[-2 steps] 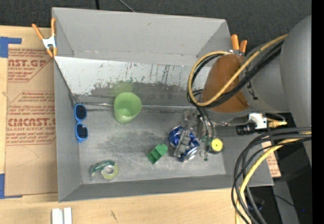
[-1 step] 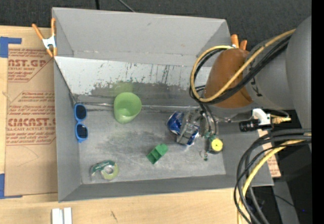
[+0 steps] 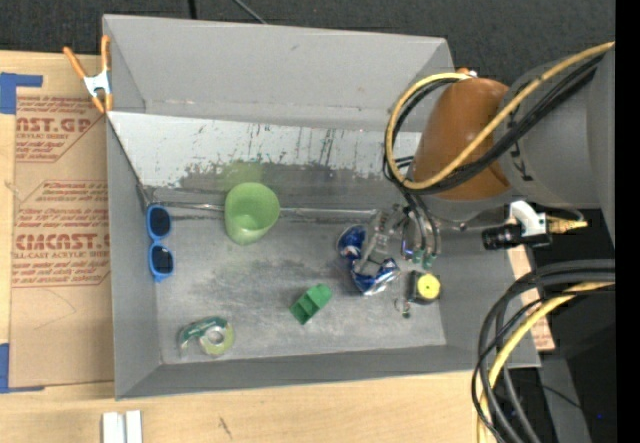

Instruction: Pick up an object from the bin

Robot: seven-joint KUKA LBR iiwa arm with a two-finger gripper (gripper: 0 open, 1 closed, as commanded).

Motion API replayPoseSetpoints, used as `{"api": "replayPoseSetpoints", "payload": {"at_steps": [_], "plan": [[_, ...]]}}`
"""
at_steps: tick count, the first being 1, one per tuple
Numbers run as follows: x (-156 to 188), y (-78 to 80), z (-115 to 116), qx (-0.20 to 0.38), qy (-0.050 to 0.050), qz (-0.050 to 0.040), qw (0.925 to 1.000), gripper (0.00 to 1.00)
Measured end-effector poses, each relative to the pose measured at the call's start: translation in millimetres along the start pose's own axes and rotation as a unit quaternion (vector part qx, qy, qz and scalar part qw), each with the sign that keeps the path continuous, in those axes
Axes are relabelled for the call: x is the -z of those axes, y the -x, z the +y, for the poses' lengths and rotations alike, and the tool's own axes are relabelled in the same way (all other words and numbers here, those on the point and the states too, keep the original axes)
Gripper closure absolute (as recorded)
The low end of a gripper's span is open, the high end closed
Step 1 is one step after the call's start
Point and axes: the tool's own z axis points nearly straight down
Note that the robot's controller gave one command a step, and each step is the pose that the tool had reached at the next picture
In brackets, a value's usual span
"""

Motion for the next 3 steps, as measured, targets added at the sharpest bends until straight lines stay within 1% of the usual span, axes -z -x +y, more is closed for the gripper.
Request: {"api": "replayPoseSetpoints", "payload": {"at_steps": [3], "plan": [[38,1.4,3,0.001,0.0,0.0005,1.0,1.0]]}}
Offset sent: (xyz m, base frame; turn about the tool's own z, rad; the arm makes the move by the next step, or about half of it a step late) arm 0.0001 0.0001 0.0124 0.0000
